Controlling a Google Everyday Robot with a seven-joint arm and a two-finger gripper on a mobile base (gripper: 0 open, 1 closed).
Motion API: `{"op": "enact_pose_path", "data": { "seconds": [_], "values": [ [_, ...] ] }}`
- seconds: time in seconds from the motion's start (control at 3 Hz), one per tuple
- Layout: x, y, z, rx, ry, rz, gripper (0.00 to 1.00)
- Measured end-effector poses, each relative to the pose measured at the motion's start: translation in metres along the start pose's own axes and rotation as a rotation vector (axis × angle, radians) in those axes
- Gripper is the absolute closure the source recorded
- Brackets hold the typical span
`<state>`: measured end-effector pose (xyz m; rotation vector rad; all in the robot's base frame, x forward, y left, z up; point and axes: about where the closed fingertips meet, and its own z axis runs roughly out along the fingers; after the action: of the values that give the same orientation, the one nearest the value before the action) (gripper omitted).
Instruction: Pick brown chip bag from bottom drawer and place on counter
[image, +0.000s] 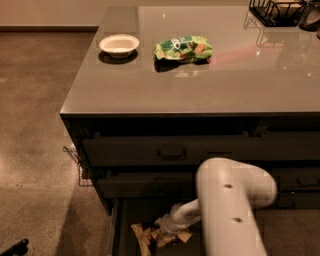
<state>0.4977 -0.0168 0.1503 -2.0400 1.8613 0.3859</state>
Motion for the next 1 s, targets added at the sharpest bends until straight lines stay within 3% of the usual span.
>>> {"op": "enact_pose_path", "data": {
  "seconds": [0.33,0.67,1.0],
  "values": [
    [-0.013,-0.001,-0.028,0.052,-0.108,-0.051,0.73],
    [-0.045,0.007,-0.074,0.076,-0.239,-0.152,0.96],
    [-0.087,0.009,-0.16,0.161,-0.436,-0.268,1.0]
  ]
}}
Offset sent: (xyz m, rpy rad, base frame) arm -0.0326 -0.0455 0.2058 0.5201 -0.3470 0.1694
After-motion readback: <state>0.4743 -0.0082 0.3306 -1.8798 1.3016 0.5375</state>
